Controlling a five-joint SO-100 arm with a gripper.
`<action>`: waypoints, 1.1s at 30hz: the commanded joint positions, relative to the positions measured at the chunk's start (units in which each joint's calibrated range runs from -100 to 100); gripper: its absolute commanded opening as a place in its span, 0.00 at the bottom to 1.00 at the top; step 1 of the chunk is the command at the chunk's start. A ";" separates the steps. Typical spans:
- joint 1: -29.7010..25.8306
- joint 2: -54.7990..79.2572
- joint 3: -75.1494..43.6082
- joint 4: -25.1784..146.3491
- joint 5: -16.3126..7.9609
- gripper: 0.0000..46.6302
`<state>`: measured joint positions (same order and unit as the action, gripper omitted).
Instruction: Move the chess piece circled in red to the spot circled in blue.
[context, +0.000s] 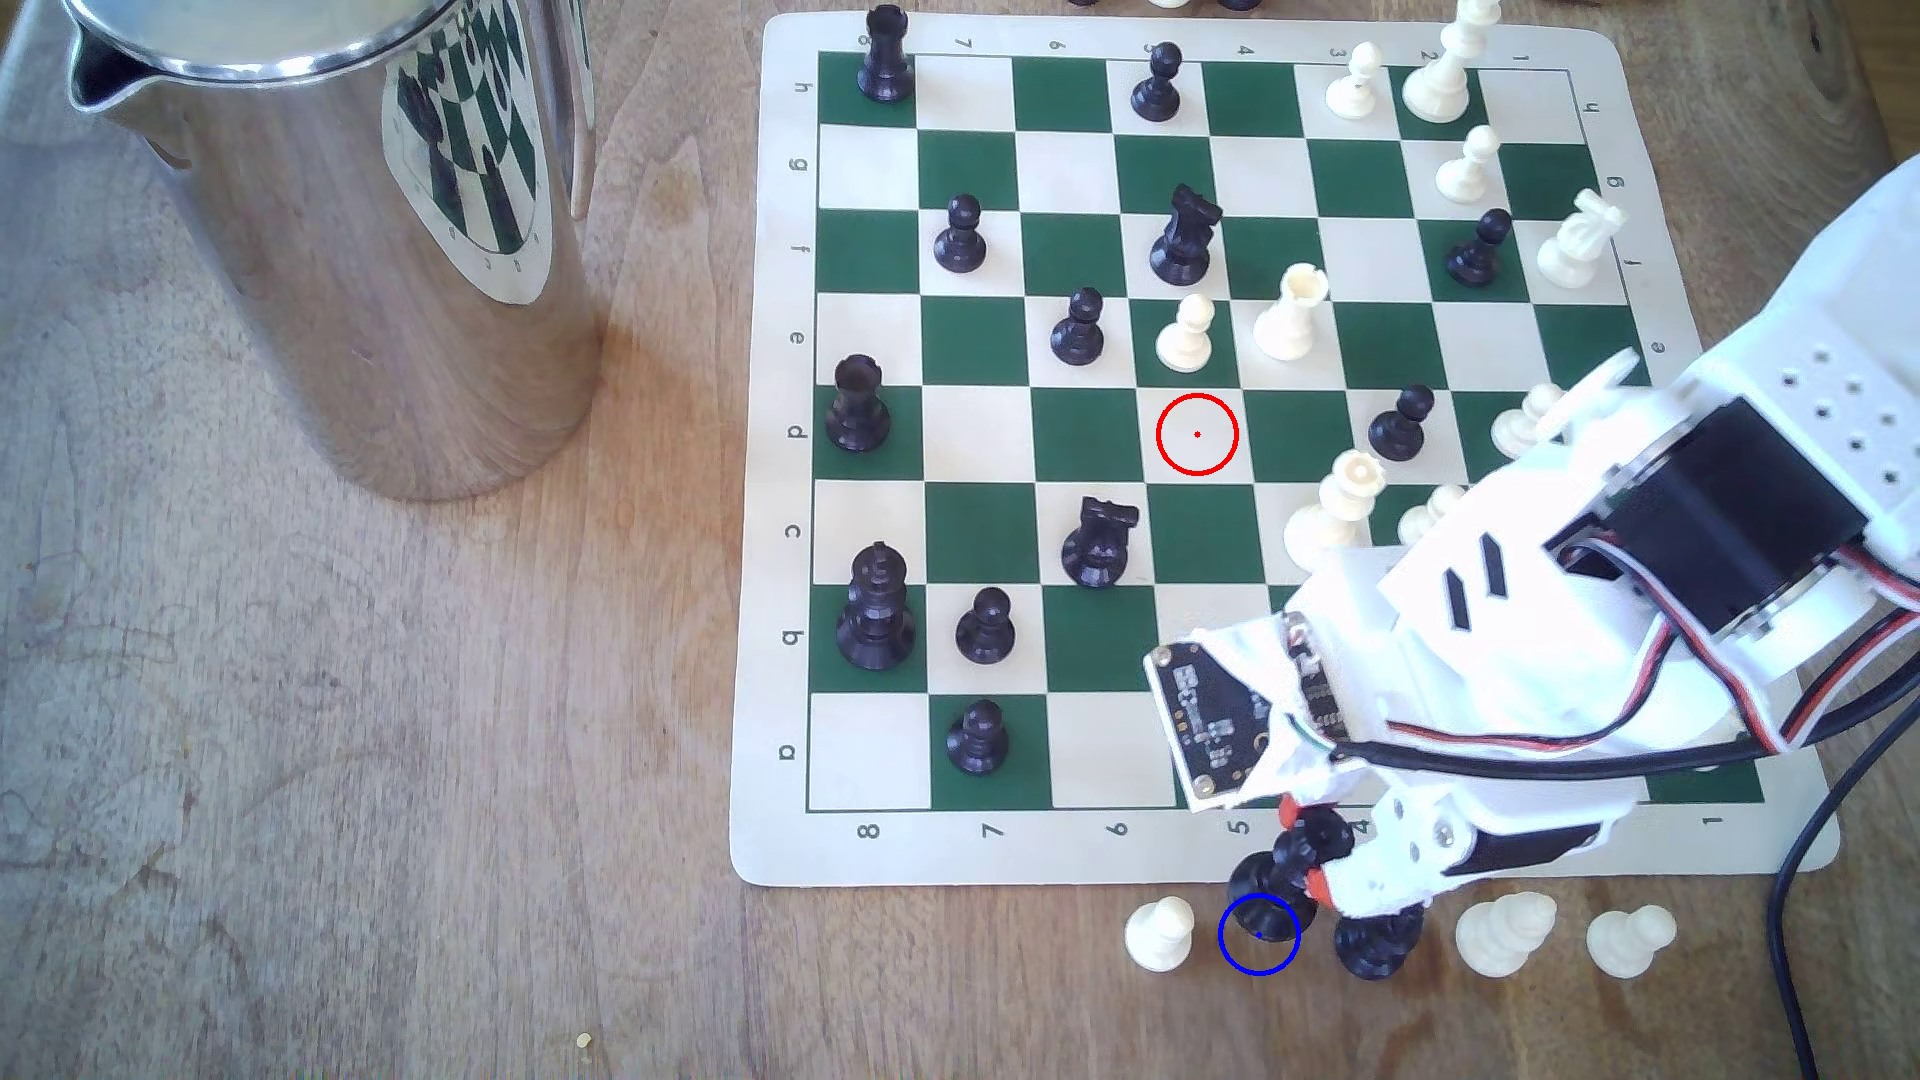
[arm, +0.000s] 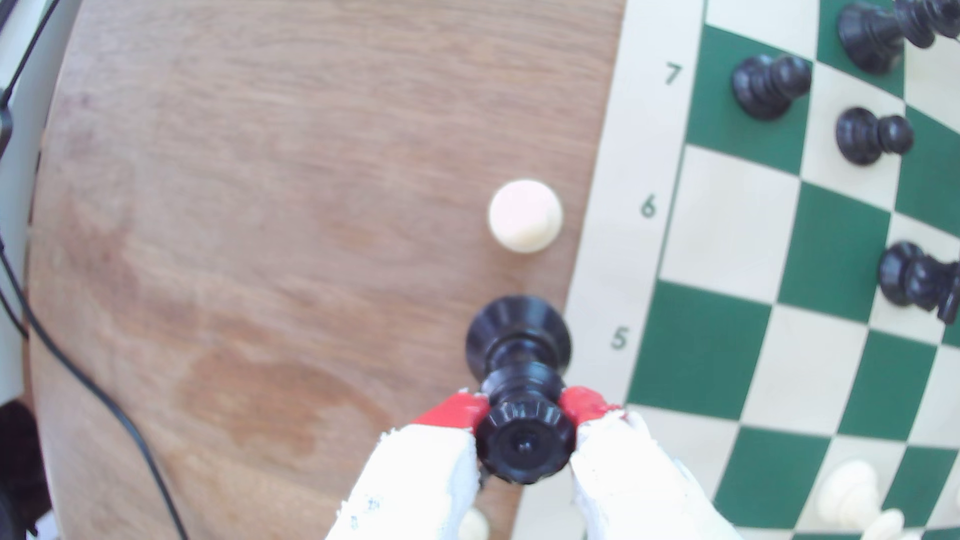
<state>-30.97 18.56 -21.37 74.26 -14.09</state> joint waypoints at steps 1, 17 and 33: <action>-0.98 -0.99 -4.19 -1.13 -0.39 0.03; -1.13 2.58 -4.92 -3.01 -0.29 0.03; -0.35 4.02 -4.65 -3.42 -0.59 0.17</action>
<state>-31.78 24.51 -21.46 71.00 -14.38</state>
